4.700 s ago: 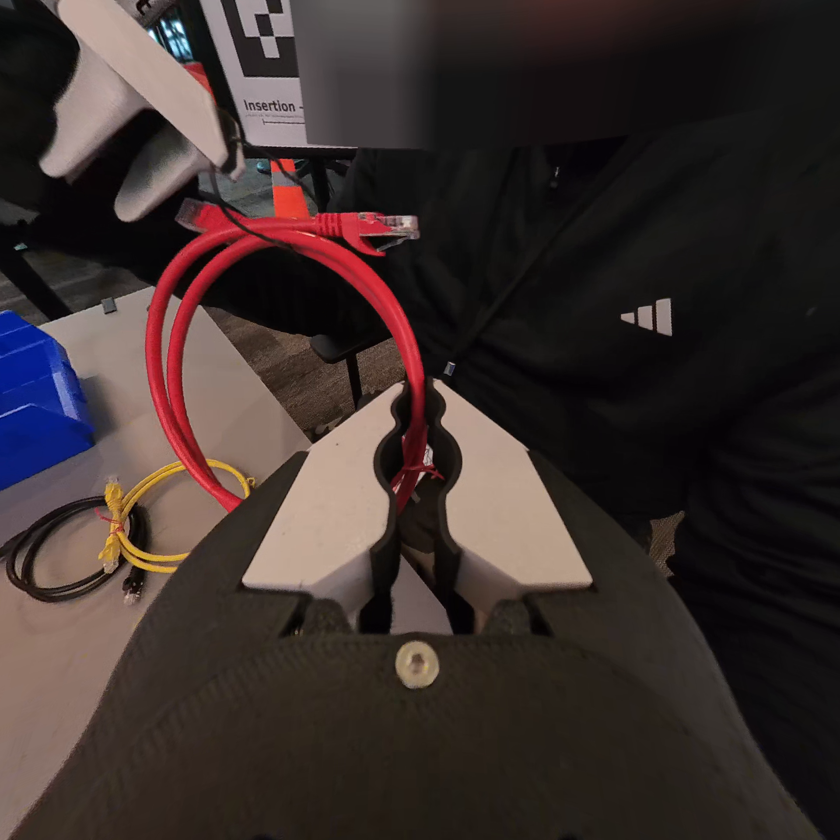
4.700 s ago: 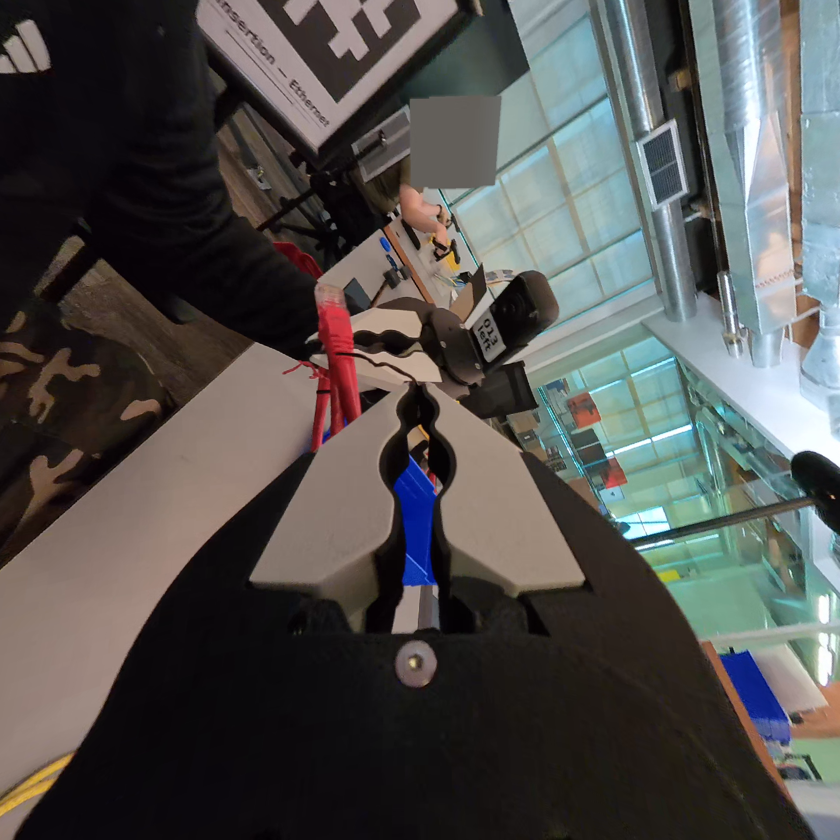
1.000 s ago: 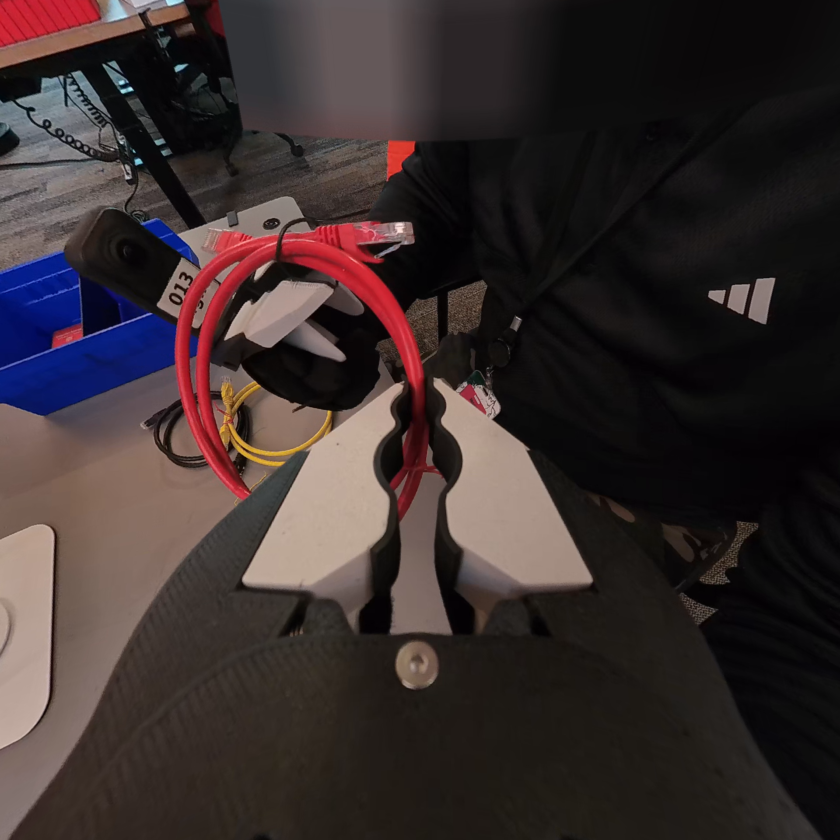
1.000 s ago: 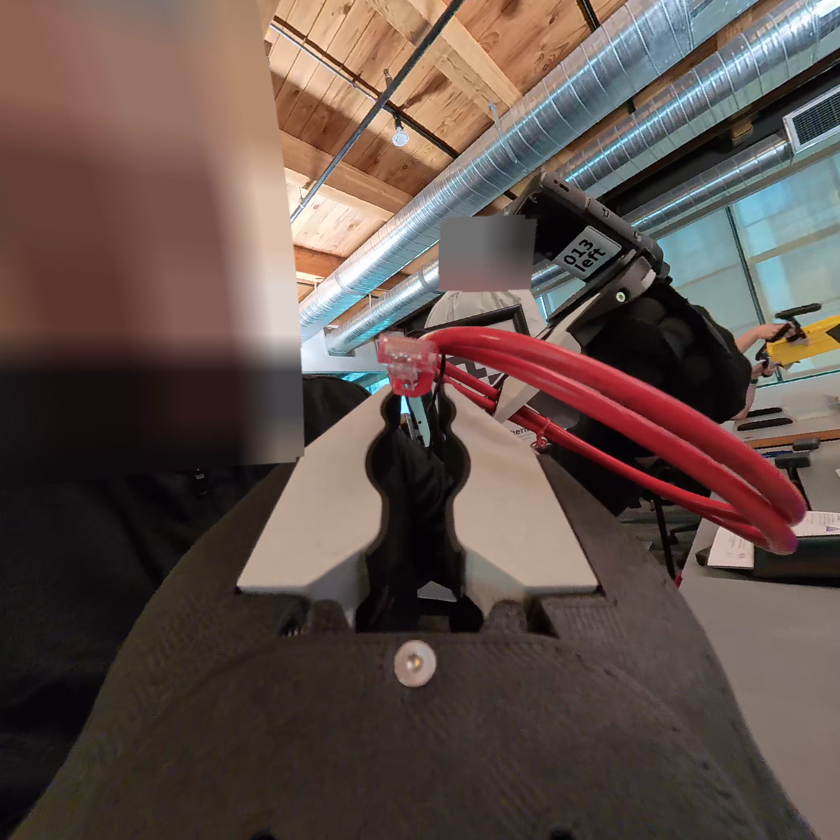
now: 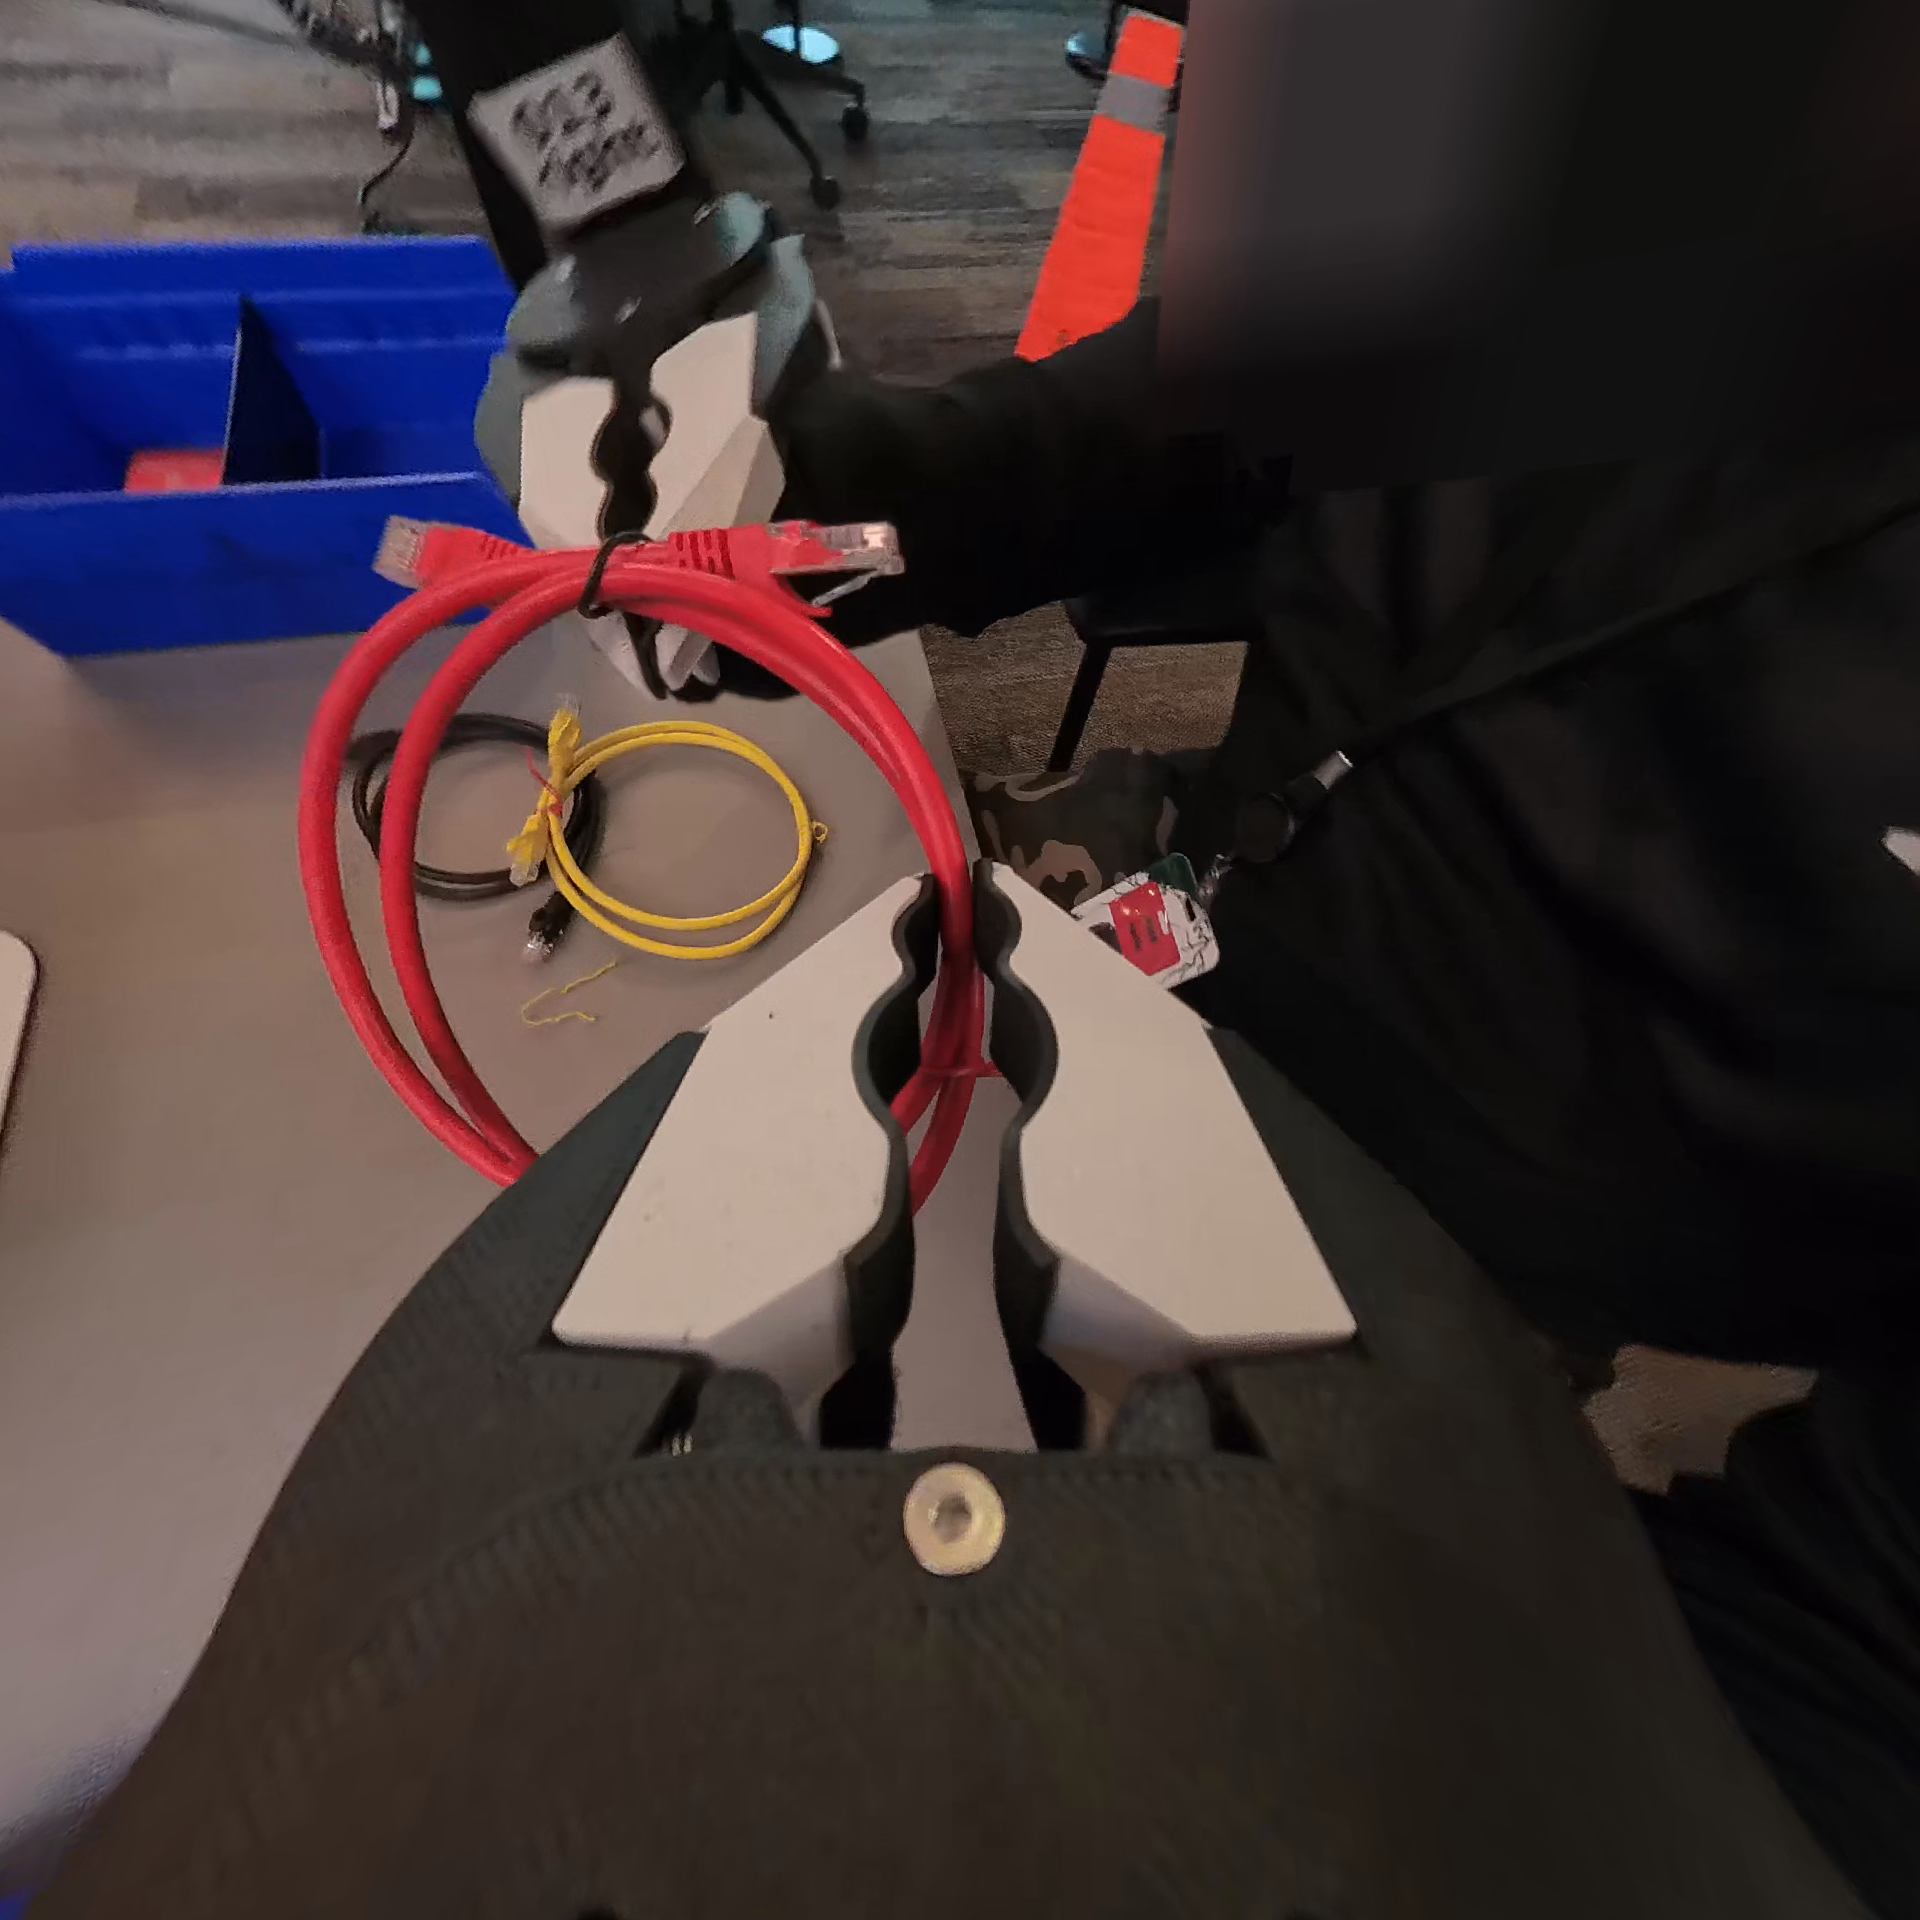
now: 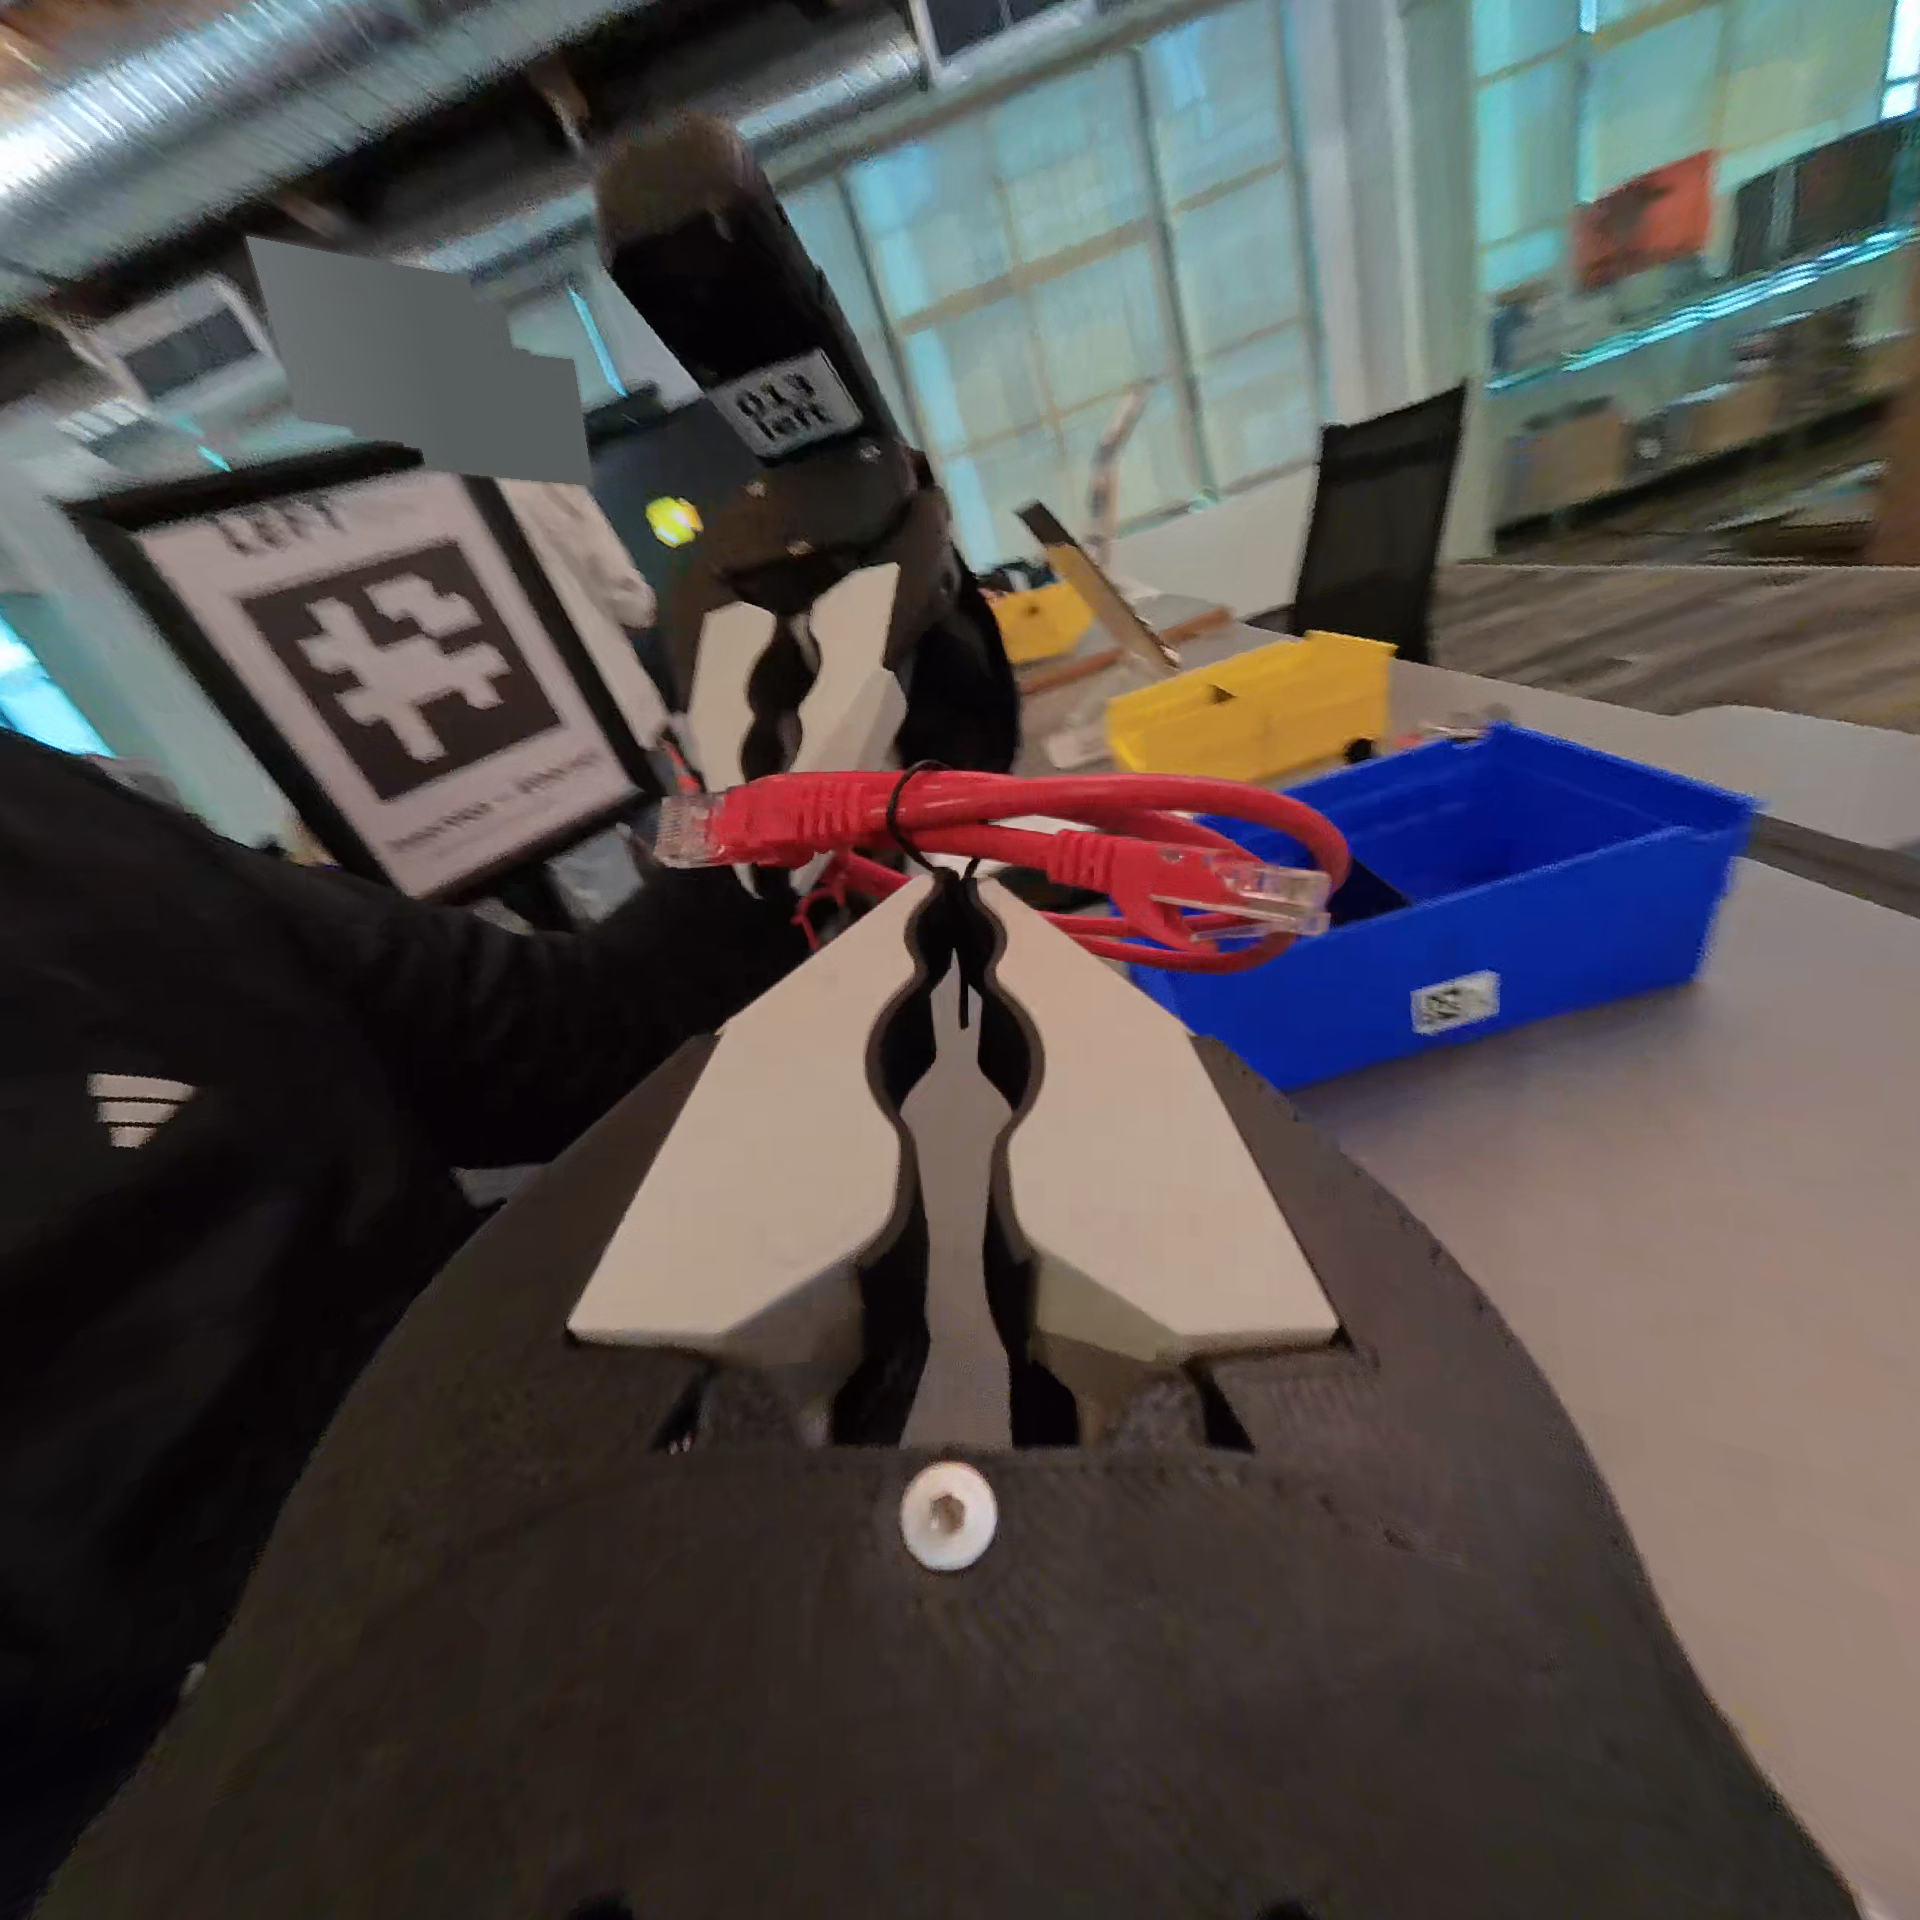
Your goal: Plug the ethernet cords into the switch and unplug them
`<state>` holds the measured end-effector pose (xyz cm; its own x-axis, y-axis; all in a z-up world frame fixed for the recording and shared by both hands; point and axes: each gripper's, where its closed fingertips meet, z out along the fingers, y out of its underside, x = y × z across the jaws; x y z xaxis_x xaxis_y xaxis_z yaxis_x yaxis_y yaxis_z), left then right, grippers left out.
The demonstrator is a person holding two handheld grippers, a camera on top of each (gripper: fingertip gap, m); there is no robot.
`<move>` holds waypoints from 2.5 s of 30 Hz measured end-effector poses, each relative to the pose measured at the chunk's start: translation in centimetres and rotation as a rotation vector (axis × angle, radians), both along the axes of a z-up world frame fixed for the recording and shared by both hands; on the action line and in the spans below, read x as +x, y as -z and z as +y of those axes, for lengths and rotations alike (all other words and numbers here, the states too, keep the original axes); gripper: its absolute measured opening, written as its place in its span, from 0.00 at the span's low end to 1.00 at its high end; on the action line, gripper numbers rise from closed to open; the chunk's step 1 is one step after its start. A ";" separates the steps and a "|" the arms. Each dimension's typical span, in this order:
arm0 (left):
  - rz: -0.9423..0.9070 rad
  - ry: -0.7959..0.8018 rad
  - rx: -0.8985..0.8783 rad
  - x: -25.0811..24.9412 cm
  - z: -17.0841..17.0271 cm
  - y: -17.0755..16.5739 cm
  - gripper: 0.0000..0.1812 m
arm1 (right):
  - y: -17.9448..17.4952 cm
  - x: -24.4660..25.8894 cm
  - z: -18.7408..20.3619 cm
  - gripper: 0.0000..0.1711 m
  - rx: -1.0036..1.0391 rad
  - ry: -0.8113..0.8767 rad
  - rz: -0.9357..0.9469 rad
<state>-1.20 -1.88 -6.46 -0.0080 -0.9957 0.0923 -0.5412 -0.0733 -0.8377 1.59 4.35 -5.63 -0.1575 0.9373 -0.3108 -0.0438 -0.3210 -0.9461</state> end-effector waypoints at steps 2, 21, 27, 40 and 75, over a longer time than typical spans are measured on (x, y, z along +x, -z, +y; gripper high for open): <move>-0.001 -0.032 -0.018 0.5 0.6 0.1 0.02 | 0.5 0.2 1.0 0.00 0.040 0.064 -0.056; -0.198 -0.148 -0.290 7.3 4.1 -1.3 0.07 | 5.5 0.7 4.7 0.00 0.374 0.296 -0.439; -0.261 -0.130 -0.339 8.4 5.0 -0.3 0.09 | 6.8 0.7 4.9 0.00 0.300 0.246 -0.452; -0.045 -0.028 -0.017 8.2 2.3 3.5 0.15 | 6.5 0.8 4.6 0.00 0.109 0.141 -0.315; 0.461 -0.258 1.602 6.5 7.2 1.6 0.07 | 5.4 -0.4 2.2 0.00 0.060 0.027 -0.239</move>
<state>5.30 5.33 -8.09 -0.1038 -0.0540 -0.9931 -0.8553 0.5145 0.0614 1.16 6.50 -11.01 -0.0611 0.9580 -0.2803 0.1755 -0.2661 -0.9478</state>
